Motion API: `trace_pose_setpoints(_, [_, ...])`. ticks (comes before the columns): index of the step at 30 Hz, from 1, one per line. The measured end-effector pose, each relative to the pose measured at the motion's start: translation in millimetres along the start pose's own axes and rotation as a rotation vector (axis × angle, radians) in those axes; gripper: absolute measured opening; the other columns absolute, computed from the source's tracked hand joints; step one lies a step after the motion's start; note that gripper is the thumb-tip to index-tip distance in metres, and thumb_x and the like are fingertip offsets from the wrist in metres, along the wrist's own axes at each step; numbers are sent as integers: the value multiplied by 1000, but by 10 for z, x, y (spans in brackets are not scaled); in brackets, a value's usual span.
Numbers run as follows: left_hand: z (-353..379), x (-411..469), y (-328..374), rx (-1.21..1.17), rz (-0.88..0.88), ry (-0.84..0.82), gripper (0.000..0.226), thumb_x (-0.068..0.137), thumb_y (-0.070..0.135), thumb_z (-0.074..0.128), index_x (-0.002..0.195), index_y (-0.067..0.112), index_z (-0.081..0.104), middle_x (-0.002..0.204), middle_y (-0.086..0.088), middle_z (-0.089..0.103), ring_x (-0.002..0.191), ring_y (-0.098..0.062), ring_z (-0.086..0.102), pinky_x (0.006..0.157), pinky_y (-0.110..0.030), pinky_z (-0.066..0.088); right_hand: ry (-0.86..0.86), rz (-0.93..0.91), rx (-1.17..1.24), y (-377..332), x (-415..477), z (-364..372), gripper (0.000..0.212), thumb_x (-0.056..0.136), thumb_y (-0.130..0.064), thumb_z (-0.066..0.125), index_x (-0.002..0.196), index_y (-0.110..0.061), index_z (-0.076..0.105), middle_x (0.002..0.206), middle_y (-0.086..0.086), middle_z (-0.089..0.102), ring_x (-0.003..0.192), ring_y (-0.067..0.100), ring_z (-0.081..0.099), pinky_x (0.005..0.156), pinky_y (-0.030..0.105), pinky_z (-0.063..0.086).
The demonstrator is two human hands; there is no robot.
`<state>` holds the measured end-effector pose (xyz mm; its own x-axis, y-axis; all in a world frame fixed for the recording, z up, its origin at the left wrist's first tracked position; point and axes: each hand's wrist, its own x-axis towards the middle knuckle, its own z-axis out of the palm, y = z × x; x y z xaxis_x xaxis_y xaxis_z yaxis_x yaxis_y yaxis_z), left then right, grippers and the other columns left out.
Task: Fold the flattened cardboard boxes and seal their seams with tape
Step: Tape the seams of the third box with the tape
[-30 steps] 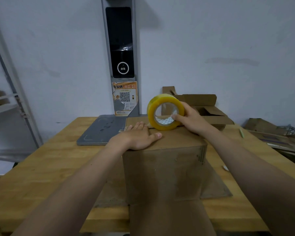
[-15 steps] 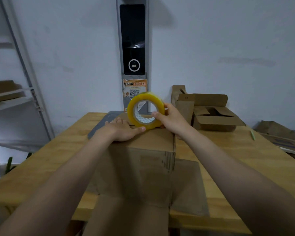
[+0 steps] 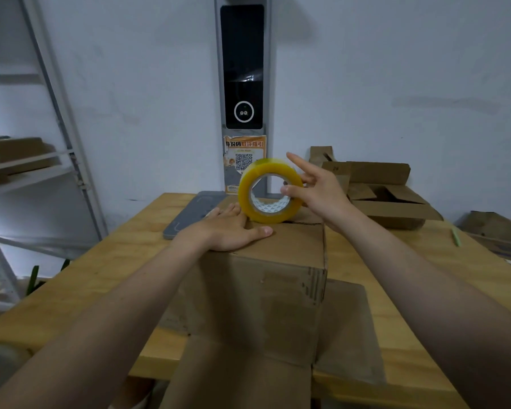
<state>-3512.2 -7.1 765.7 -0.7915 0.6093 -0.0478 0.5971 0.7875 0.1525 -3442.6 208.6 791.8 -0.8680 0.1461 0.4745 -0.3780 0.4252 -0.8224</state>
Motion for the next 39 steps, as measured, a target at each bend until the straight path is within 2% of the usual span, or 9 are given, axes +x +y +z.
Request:
trace_pose_setpoints(6, [-4, -34, 53, -11, -42, -14, 124, 67, 103, 13, 165, 28, 3, 173, -2, -3, 159, -19, -4, 128, -50, 2, -97, -189, -254, -74, -12, -149, 66, 91, -14, 74, 141, -50, 52, 125, -8, 64, 109, 9, 61, 95, 32, 55])
trace_pose_setpoints(9, [-39, -103, 101, 11, -75, -34, 105, 89, 86, 22, 165, 16, 5, 172, -6, -3, 159, -20, -6, 128, -46, 0, -130, -237, -480, -154, 2, -398, 68, 92, -15, 71, 139, -58, 49, 109, 6, 59, 95, 17, 57, 88, 35, 51])
trace_pose_setpoints(13, [-44, -99, 142, 42, -83, -35, 103, 91, 82, 23, 165, 12, 6, 172, -9, -2, 159, -21, -4, 128, -46, 2, -113, -206, -624, -174, -39, -727, 68, 88, -13, 70, 138, -55, 53, 98, 0, 47, 86, 12, 47, 78, 30, 42])
trace_pose_setpoints(19, [-42, -116, 189, 67, -94, -47, 107, 88, 85, 21, 165, 13, 5, 172, -8, -5, 159, -21, -6, 128, -48, 1, -118, -222, -518, -83, -39, -699, 67, 87, -7, 68, 139, -47, 56, 112, -1, 54, 98, 10, 52, 84, 28, 46])
trace_pose_setpoints(23, [-80, -79, 284, 115, -157, -83, 134, 63, 101, 12, 165, 15, 2, 172, -5, -8, 159, -24, -7, 125, -60, 3, -85, -217, -451, -29, -49, -676, 65, 89, -5, 65, 139, -46, 56, 102, -5, 53, 81, -2, 49, 74, 19, 39])
trace_pose_setpoints(27, [-105, 48, 454, 146, -212, -143, 146, 46, 113, 14, 164, 29, 0, 172, 1, -11, 158, -35, -8, 120, -71, 4, -118, -222, -434, -33, -9, -661, 65, 87, -3, 65, 137, -46, 59, 114, 2, 58, 92, 8, 54, 77, 22, 40])
trace_pose_setpoints(30, [-79, 159, 617, 107, -150, -195, 152, 36, 114, 16, 163, 35, -6, 171, -1, -15, 155, -39, -15, 120, -70, 2, -145, -226, -447, -86, 1, -659, 65, 88, -1, 64, 137, -44, 59, 108, -11, 58, 90, 0, 54, 75, 16, 40])
trace_pose_setpoints(35, [-8, 223, 618, 97, -68, -163, 152, 37, 114, 10, 164, 32, -5, 171, 1, -15, 157, -25, -15, 120, -70, 0, -202, -220, -441, -91, 5, -705, 68, 90, 4, 61, 142, -40, 56, 98, -36, 55, 73, -4, 57, 63, 16, 45])
trace_pose_setpoints(39, [-16, 206, 594, 72, -30, -141, 154, 39, 113, 8, 165, 25, -1, 172, -4, -10, 158, -24, -11, 123, -62, -3, -242, -235, -510, -89, 32, -715, 70, 94, 0, 60, 143, -49, 48, 117, -33, 49, 91, -13, 52, 74, 10, 41])
